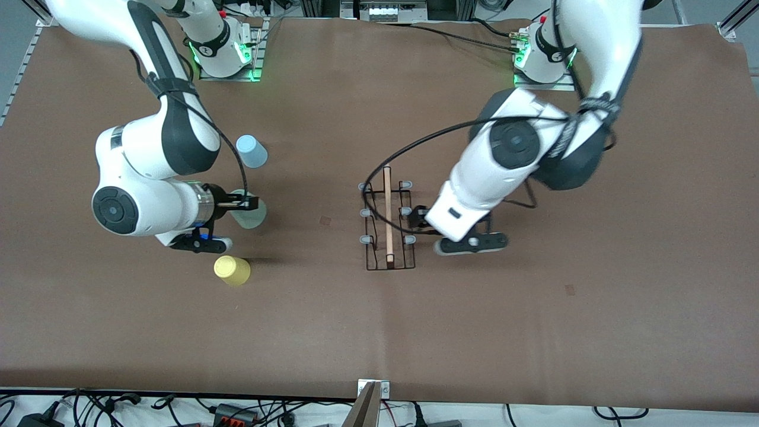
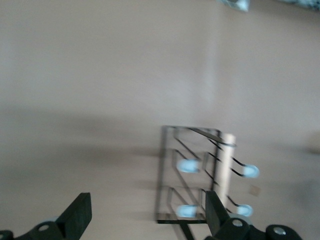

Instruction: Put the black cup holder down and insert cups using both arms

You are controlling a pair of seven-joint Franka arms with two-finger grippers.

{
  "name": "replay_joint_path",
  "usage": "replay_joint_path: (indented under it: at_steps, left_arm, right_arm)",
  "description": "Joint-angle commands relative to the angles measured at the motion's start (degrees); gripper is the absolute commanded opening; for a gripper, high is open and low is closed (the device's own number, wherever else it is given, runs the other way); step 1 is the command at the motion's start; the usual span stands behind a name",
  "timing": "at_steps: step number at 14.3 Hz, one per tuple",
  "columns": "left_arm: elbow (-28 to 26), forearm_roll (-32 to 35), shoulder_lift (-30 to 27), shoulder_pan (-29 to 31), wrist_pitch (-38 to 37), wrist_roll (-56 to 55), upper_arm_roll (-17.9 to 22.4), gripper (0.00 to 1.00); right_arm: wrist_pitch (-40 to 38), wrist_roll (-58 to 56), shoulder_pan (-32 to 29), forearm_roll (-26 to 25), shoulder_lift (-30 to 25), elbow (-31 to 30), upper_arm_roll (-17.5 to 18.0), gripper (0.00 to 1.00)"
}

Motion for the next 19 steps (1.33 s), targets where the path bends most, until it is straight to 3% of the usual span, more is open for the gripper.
replay_joint_path:
  at_steps: [1, 5, 8, 11, 14, 17, 19]
  left_arm:
    - [-1.58, 0.88, -6.96, 8.4, -6.13, 4.91, -0.45, 1.0]
    - [-1.58, 0.53, -11.89, 16.74, -9.83, 19.06, 0.25, 1.0]
    - [-1.58, 0.7, -12.52, 20.37, -12.55, 28.12, 0.42, 1.0]
    - [-1.58, -0.17, -15.58, 24.75, -14.93, 29.2, 0.16, 1.0]
    - [-1.67, -0.36, -19.8, 25.21, -21.96, 30.78, -0.37, 1.0]
    - [-6.48, -1.14, -23.14, 24.51, -21.19, 30.6, 1.56, 1.0]
    - [-16.19, -6.12, -26.99, 21.88, -13.5, 30.52, 8.3, 1.0]
  right_arm:
    - [-0.85, 9.51, 5.4, 2.13, 1.08, 3.59, 0.06, 0.31]
    - [0.81, 24.1, 14.28, 3.44, 2.39, 6.14, 0.06, 0.31]
    - [6.51, 31.41, 17.54, 5.1, 4.06, 6.94, 0.06, 0.31]
    - [9.6, 33.81, 18.78, 10.64, 5.38, 6.94, 0.06, 0.31]
    - [10.75, 34.16, 19.48, 10.83, 6.87, 6.94, 0.06, 0.31]
    - [11.01, 34.25, 19.48, 10.83, 8.45, 6.94, 0.06, 0.31]
    - [12.5, 34.25, 19.66, 10.83, 9.59, 6.94, 0.06, 0.31]
